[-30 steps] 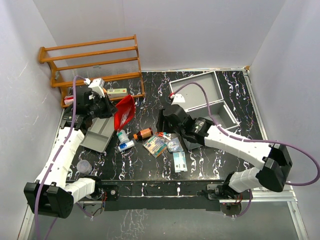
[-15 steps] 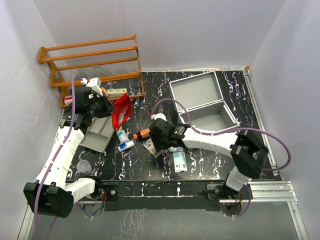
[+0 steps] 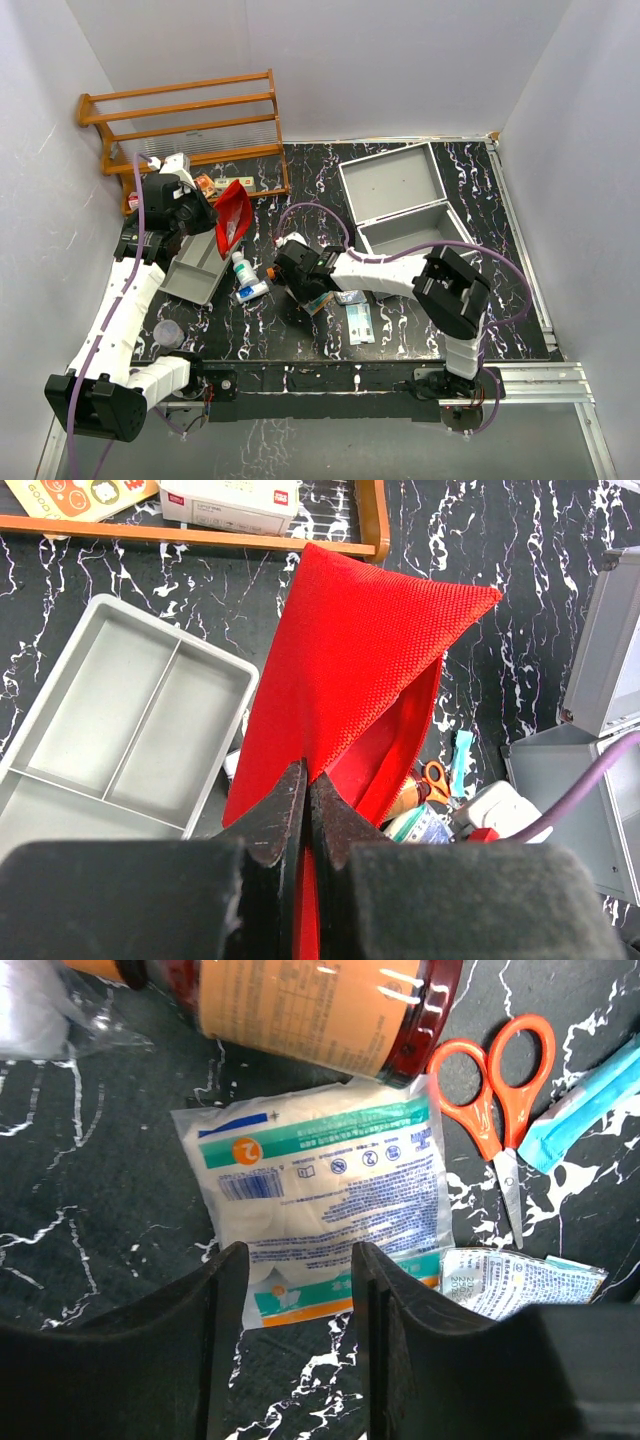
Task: Organize the medicine kit
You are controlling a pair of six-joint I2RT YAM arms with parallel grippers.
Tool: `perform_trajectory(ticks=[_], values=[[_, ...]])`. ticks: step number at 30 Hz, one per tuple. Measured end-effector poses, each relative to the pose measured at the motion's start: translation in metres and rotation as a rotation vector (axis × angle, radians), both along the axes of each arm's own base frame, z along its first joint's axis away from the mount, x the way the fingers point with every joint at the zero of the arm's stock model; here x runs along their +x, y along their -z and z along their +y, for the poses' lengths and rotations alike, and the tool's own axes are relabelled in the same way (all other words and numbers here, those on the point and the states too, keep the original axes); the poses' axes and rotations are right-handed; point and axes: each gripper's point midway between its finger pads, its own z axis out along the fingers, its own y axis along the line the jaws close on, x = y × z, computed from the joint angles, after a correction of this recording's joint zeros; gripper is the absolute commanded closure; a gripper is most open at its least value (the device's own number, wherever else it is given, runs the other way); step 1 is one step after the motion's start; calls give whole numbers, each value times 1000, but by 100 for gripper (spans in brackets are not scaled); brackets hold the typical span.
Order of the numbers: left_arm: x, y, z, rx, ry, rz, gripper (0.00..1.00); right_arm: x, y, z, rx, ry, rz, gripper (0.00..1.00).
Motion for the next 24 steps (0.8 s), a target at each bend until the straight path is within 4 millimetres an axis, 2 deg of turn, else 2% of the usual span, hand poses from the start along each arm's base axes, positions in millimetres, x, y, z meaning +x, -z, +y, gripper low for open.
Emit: perform_trajectory(ticks=[2, 5, 9, 12, 24], values=[[0, 0, 0, 0, -2, -1, 100, -1, 7, -3, -25, -4, 8, 65], [0, 0, 0, -2, -3, 0, 100, -2, 13, -5, -47, -10, 18, 83], [0, 0, 0, -5, -5, 0, 100, -1, 17, -3, -51, -16, 25, 90], [0, 0, 0, -6, -5, 0, 100, -2, 17, -2, -49, -13, 28, 100], [0, -2, 0, -13, -9, -3, 100, -12, 13, 7, 26, 29, 90, 100]])
